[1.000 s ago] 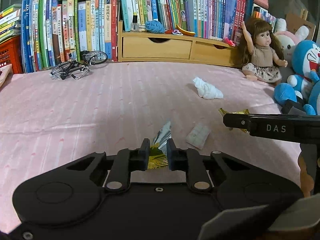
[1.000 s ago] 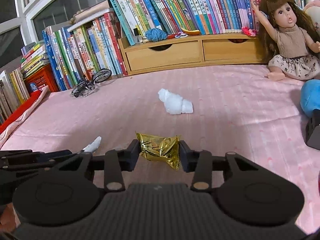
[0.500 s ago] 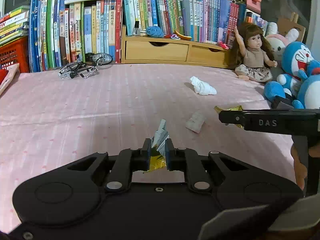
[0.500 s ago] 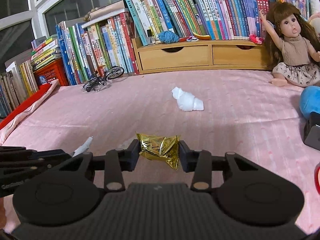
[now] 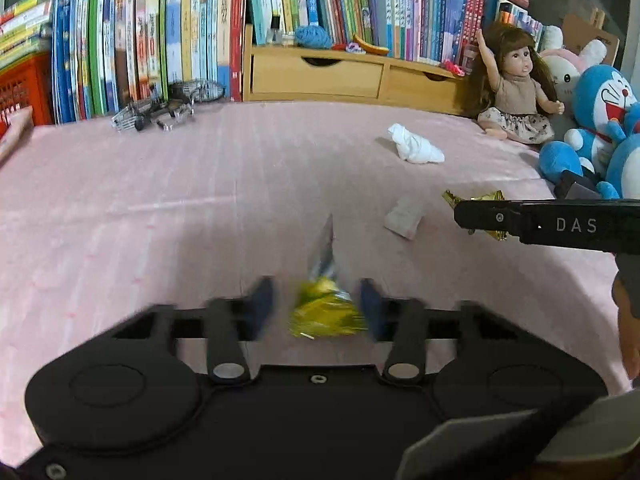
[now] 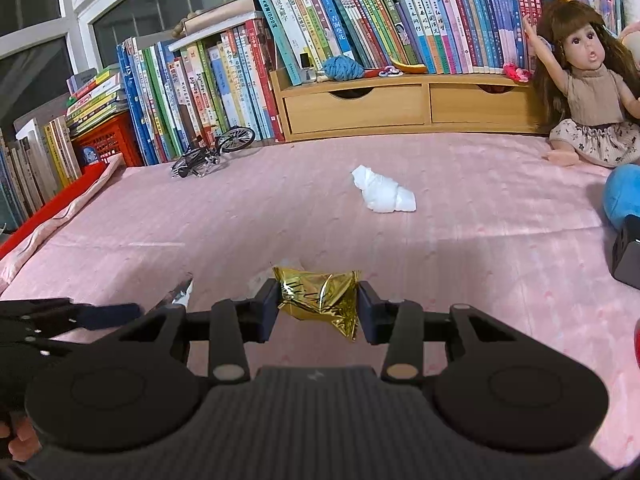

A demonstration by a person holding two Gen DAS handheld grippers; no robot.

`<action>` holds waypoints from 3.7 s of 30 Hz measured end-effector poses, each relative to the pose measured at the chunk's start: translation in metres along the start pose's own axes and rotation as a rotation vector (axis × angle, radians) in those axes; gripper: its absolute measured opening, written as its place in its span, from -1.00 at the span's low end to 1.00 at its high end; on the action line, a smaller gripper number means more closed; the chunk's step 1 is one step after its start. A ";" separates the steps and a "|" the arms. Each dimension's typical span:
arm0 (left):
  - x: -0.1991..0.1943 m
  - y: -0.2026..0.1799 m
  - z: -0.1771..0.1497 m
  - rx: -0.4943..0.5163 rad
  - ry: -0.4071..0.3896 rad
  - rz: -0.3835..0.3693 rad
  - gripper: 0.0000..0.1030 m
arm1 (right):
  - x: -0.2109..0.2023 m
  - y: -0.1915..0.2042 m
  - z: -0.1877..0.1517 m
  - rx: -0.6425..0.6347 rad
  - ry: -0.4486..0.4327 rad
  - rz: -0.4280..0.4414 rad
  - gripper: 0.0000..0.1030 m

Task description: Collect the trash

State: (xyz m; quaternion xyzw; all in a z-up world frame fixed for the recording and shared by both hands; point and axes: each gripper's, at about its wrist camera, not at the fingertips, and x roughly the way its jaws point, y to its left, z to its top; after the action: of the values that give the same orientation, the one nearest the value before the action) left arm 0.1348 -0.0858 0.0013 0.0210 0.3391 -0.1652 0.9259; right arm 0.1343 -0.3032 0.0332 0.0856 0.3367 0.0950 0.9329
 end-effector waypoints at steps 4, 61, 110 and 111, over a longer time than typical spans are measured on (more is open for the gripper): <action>-0.006 -0.004 -0.003 0.011 -0.007 -0.014 -0.44 | -0.008 0.005 -0.003 -0.005 -0.002 0.012 -0.11; -0.135 0.004 -0.091 -0.037 -0.133 -0.028 -0.97 | -0.106 0.075 -0.088 -0.032 -0.003 0.229 -0.09; -0.105 0.012 -0.080 -0.115 -0.174 0.013 -0.86 | -0.104 0.066 -0.096 -0.004 -0.020 0.205 -0.08; -0.109 0.011 -0.082 -0.113 -0.170 0.013 -0.86 | -0.106 0.067 -0.097 -0.003 -0.019 0.210 -0.08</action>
State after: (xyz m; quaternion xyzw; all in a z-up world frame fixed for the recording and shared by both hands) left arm 0.0094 -0.0307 0.0070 -0.0432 0.2682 -0.1409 0.9520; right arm -0.0165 -0.2542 0.0394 0.1198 0.3169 0.1919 0.9211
